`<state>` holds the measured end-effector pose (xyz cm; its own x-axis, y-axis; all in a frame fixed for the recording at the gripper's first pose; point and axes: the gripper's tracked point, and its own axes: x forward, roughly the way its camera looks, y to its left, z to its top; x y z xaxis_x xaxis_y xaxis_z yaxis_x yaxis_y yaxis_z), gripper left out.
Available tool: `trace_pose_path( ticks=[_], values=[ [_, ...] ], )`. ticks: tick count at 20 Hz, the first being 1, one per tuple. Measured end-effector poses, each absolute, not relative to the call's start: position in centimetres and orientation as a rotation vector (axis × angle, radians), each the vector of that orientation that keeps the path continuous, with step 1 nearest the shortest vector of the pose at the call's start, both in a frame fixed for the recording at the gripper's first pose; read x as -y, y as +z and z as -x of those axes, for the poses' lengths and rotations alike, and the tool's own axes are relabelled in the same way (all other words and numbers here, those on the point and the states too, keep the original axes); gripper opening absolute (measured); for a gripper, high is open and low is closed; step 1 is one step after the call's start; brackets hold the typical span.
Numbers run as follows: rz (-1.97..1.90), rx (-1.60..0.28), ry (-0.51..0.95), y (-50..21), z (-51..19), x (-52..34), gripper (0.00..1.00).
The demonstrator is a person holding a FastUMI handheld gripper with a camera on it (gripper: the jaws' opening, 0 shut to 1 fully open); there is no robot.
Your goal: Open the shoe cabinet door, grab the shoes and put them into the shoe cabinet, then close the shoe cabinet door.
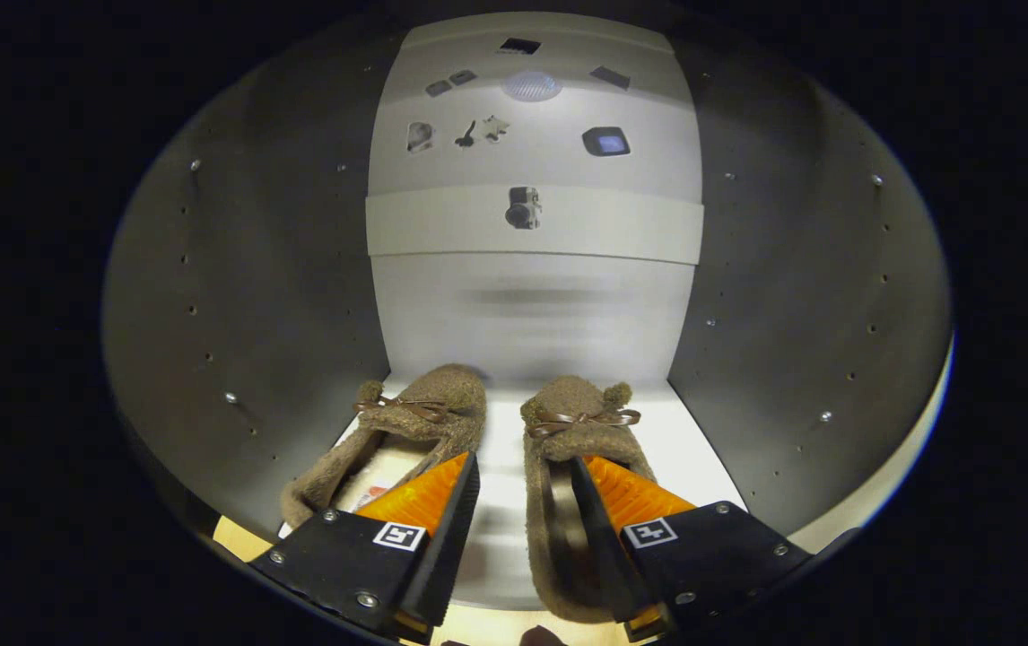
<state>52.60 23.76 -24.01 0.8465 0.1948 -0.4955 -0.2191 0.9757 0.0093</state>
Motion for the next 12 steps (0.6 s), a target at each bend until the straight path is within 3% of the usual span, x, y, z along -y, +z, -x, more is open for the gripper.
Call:
trace_pose_path(
  ticks=[2, 7, 12],
  values=[
    [0.023, -0.493, 0.215, -22.6, -51.3, -23.5, 0.69],
    [-0.026, -0.402, 0.178, -18.0, -46.4, -22.7, 0.87],
    [-0.092, -0.342, 0.138, -13.9, -38.9, -21.4, 0.93]
  ],
)
